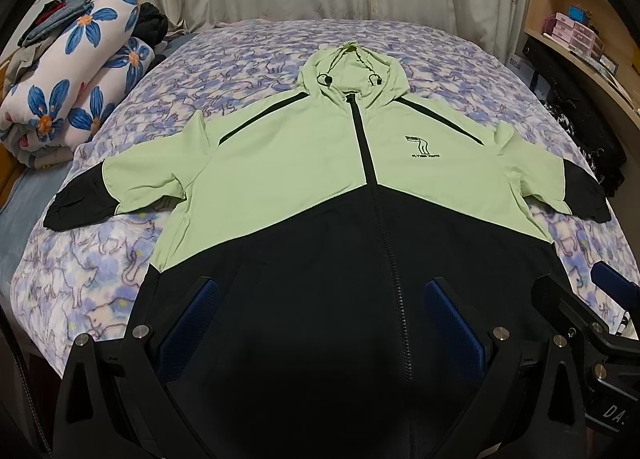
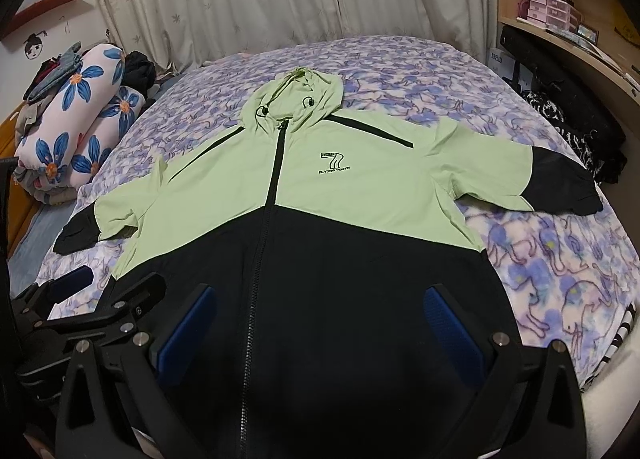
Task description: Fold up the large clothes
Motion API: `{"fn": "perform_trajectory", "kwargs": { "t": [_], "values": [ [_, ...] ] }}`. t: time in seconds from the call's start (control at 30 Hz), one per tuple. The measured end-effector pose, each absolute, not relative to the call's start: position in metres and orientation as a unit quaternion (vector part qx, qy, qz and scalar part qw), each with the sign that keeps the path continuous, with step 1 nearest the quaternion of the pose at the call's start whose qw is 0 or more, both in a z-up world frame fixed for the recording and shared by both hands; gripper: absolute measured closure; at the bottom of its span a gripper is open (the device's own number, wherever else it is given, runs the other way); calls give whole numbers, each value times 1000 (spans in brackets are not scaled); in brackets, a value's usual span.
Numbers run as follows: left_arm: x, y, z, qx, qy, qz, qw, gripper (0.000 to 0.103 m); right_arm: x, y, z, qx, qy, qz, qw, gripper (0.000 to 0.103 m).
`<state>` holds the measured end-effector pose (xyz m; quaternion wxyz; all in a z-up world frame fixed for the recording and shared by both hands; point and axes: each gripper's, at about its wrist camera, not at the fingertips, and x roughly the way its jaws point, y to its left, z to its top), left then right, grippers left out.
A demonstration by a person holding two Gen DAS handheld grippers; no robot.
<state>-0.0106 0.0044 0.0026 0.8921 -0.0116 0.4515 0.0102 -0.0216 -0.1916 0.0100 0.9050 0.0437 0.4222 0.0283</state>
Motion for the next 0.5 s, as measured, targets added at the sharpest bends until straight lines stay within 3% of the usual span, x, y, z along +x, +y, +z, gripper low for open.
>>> {"fn": "perform_trajectory", "kwargs": {
  "t": [0.5],
  "values": [
    [-10,5,2,-11,451,10,892,1,-20,-193,8,45,423,29,904,0]
  ]
}}
